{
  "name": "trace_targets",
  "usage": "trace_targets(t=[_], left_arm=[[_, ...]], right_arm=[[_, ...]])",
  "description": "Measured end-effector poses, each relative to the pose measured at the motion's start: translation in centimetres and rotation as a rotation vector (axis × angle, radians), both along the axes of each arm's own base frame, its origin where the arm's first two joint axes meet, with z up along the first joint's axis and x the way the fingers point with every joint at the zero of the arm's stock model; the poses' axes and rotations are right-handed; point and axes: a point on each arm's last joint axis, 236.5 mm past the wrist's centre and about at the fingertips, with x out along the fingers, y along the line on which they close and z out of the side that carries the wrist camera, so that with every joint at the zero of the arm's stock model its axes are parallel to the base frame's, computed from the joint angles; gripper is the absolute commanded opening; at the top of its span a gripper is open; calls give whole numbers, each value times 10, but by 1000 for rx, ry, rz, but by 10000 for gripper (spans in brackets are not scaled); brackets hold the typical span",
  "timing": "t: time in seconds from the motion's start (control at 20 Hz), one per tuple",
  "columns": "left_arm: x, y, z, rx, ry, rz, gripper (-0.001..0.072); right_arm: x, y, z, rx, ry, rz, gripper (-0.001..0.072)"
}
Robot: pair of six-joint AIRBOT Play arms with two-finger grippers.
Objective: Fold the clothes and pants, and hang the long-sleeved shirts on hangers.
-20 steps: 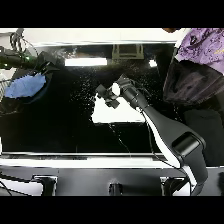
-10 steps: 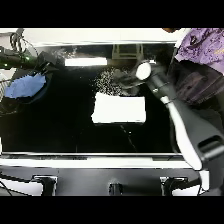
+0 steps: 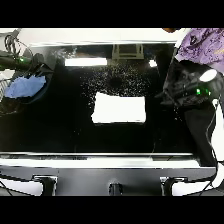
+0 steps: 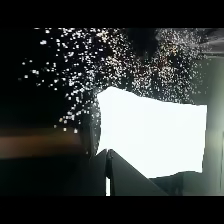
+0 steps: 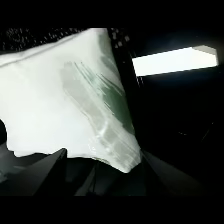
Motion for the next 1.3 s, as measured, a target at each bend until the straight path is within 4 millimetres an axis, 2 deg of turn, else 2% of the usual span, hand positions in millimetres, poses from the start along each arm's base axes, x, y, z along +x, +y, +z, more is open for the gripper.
trace_targets(t=[0.1, 0.2, 0.5, 0.8, 0.9, 1.25, 1.3], left_arm=[[0, 3, 0, 0, 2, 4, 17], [-1, 4, 0, 0, 4, 6, 17], [-1, 5, 0, 0, 7, 6, 16], [-1, 5, 0, 0, 7, 6, 16], [-1, 5, 0, -1, 7, 7, 17], [-1, 5, 0, -1, 8, 8, 17], [-1, 5, 0, -2, 8, 8, 17]], right_arm=[[-16, 7, -27, 77, 38, 24, 524], [-22, 17, -46, 140, 48, 36, 524], [-8, 40, -77, 192, -9, 29, 522], [10, 44, -86, 161, -69, -7, 502], [12, 43, -87, 155, -76, -12, 464], [1, 52, -89, 157, -43, 29, 460], [-1, 57, -89, 155, -38, 41, 363]])
